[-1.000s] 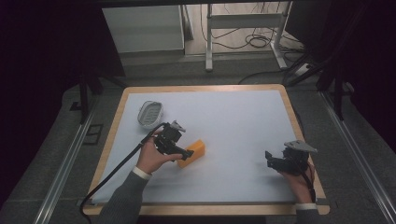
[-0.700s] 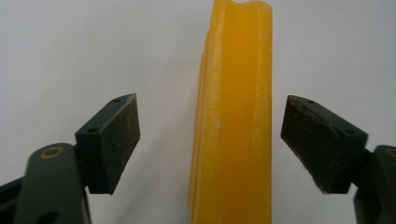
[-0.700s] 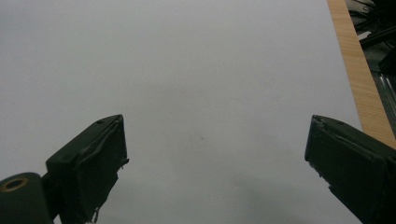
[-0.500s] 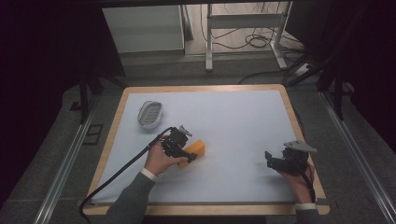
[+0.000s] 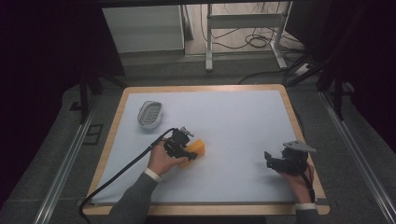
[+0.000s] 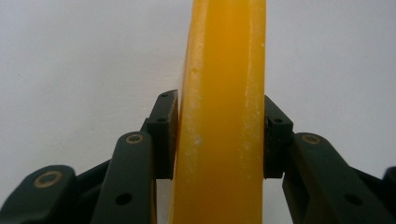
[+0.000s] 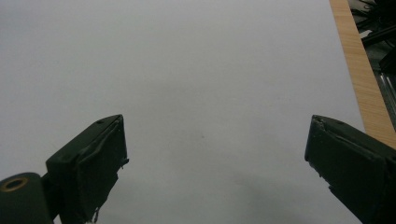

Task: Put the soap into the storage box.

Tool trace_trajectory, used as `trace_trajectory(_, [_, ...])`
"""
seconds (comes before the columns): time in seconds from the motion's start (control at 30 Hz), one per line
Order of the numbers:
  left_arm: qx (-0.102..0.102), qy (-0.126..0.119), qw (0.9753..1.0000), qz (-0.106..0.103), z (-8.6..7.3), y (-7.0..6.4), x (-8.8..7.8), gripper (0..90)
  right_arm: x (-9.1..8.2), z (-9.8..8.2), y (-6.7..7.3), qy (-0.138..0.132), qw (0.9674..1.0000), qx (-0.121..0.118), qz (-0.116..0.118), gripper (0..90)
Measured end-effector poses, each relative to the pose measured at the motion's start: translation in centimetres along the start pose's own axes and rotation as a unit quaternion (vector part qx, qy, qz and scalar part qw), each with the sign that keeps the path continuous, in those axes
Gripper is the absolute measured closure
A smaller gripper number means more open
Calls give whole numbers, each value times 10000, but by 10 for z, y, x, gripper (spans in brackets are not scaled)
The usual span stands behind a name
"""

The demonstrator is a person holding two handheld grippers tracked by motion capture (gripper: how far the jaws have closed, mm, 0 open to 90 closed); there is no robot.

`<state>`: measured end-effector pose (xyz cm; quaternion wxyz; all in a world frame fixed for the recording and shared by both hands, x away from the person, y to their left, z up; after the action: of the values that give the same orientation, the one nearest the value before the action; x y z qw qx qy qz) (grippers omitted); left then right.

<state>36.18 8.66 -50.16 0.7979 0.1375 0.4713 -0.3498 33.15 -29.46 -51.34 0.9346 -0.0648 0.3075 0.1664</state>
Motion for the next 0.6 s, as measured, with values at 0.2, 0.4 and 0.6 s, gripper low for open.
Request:
trace_trajectory(0.2, [-13,37,10000,-87,0,2,-4,607,-1,0,-1,-12,10000,5,-20,57])
trace_trajectory(0.4, [-5,14,9999,-145,1,6,-9,611,0,0,-1,-16,10000,5,-35,57])
trace_trajectory(0.6, [-45,-106,9997,-225,3,12,-20,610,-2,0,-2,-40,10000,22,-40,57])
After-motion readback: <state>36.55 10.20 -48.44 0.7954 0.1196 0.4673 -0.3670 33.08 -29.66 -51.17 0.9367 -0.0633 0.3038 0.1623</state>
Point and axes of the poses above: each handheld gripper's, and its own axes: x roughly forward along the jaws, z roughly out of its top, y roughly to its left, the point moved 1 cm from there along x, roughly forward along the jaws, and after that the axes turned 4 degrees about z, right-handed, at the moved point
